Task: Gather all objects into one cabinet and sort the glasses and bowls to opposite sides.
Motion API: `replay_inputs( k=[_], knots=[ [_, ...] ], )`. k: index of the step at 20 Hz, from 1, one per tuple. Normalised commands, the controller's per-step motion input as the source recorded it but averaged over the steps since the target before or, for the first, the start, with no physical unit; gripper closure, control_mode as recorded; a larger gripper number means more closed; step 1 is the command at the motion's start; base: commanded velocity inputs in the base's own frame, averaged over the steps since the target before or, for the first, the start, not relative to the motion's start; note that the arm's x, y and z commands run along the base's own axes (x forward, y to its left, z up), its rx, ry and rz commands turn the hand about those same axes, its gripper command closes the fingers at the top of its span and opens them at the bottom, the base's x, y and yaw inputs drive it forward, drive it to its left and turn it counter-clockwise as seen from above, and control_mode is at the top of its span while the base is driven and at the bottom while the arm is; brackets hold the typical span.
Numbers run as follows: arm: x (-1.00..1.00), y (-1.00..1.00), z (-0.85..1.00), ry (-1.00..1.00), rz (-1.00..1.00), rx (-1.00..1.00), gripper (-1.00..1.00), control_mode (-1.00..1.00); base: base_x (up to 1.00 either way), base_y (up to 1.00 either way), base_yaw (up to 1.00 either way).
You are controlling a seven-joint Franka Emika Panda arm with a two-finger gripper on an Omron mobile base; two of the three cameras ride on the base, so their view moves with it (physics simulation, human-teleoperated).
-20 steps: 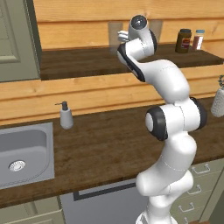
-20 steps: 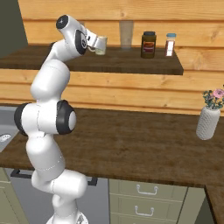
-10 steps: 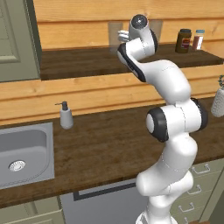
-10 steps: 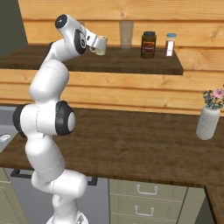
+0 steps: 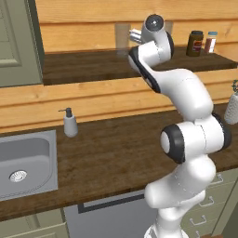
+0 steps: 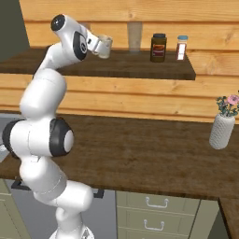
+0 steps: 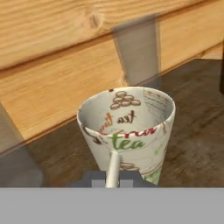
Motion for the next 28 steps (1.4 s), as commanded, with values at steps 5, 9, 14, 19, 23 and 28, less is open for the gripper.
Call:
replay_inputs(
  k=[5, 9, 14, 19, 23, 28],
  knots=[
    [-0.71, -0.15, 0.09, -0.17, 0.08, 0.09, 1.0, -1.0, 0.0, 0.0, 0.0],
    [-0.23, 0.0, 0.0, -0.01, 0.06, 0.0, 1.0, -1.0, 0.0, 0.0, 0.0],
    [-0.89, 0.0, 0.23, -0.08, 0.31, 0.0, 1.0, -1.0, 0.0, 0.0, 0.0],
    [-1.0, 0.0, 0.33, -0.12, 0.33, -0.07, 1.0, -1.0, 0.0, 0.0, 0.0],
    [-1.0, 0.0, 0.36, -0.15, 0.29, -0.15, 1.0, -1.0, 0.0, 0.0, 0.0],
    [-1.0, 0.02, 0.16, -0.03, 0.32, -0.11, 1.0, -1.0, 0.0, 0.0, 0.0]
  ],
)
